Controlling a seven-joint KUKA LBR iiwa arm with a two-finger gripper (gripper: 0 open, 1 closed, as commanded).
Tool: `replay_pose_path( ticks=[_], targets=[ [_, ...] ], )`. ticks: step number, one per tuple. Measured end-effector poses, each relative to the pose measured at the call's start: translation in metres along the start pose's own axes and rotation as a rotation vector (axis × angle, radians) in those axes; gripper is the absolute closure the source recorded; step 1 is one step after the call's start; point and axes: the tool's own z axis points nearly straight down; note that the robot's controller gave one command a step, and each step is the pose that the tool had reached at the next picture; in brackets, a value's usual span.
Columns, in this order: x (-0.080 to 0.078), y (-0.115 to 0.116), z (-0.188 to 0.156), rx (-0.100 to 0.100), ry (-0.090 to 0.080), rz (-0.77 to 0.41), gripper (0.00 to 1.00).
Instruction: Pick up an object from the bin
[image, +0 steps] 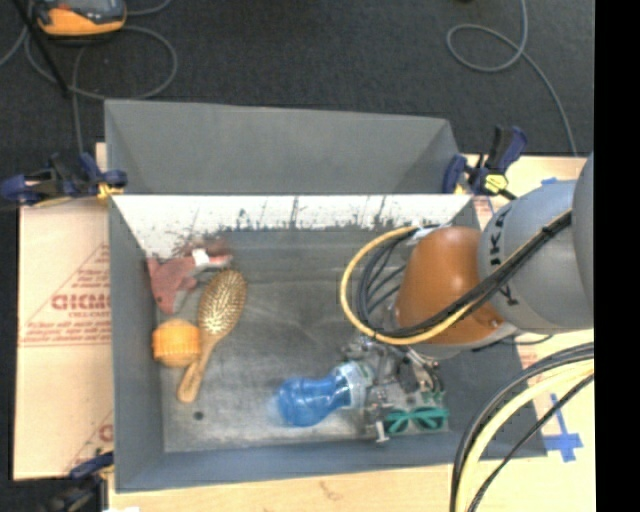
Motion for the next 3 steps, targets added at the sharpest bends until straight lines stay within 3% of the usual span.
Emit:
replay_pose_path(
  ticks=[1,2,3],
  targets=[
    [-0.002,0.032,-0.001,0.002,-0.010,-0.190,1.00],
    [-0.002,0.032,-0.001,0.002,-0.010,-0.191,1.00],
    [0.000,0.047,-0.150,-0.004,0.000,-0.181,1.00]
  ],
)
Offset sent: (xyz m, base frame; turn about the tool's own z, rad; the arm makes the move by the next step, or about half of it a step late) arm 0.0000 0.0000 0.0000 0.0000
